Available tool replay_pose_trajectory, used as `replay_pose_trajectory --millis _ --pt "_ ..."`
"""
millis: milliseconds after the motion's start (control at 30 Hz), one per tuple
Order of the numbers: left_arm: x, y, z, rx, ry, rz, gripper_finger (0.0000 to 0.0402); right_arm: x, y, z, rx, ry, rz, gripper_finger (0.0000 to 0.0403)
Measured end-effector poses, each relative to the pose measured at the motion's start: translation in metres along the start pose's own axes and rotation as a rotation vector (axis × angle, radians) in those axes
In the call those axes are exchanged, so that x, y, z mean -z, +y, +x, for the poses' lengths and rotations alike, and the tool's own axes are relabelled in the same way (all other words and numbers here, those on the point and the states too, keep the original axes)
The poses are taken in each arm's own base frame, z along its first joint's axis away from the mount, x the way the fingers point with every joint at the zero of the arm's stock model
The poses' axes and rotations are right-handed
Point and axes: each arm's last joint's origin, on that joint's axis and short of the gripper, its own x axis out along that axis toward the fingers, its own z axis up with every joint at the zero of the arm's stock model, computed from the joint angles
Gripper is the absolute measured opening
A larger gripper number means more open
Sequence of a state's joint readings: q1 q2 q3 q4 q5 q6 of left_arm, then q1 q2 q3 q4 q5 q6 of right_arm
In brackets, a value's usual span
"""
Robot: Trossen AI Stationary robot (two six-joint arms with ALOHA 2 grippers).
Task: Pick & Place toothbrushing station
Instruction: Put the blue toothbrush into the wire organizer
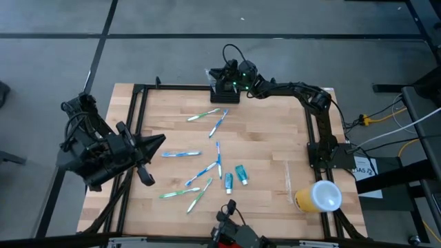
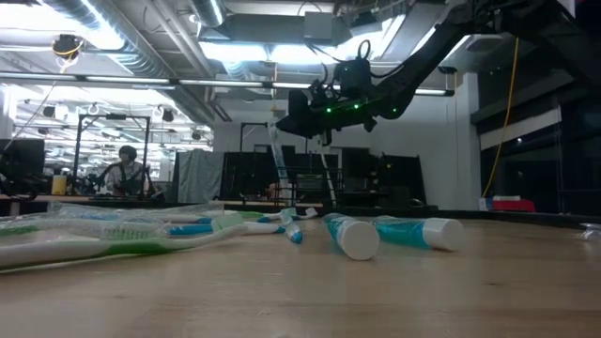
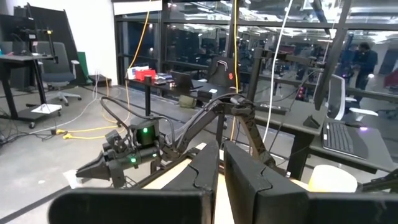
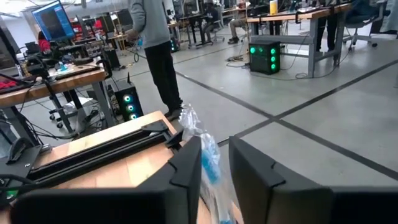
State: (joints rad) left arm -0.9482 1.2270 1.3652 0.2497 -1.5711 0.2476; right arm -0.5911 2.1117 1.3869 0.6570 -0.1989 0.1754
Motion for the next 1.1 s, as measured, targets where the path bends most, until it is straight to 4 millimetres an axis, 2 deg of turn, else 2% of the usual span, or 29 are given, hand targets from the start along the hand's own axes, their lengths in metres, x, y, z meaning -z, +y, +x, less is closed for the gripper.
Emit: replay_pose_trajectory --millis 367,567,733,933,1100 --pt "0.000 0.000 0.000 0.000 0.000 0.000 0.0019 0.002 -0.002 -0.001 0.057 0.034 0.007 0.0127" --pt "0.000 0.000 0.000 0.000 0.000 -0.001 0.0019 -0.013 -0.002 -0.006 0.085 -0.009 -0.003 0.0128" --pt "0.000 0.000 -0.001 0.006 0.001 0.001 0.0019 -0.041 0.005 -0.016 0.061 -0.081 -0.041 0.0128" --pt "0.004 -0.001 -0.003 0.014 0.002 0.067 0.0019 -0.079 0.025 -0.037 -0.253 -0.077 -0.009 0.0128" --pt "0.010 -0.002 -0.003 0.014 0.001 0.136 0.0019 -0.107 0.062 -0.065 -0.495 0.046 0.012 0.0118"
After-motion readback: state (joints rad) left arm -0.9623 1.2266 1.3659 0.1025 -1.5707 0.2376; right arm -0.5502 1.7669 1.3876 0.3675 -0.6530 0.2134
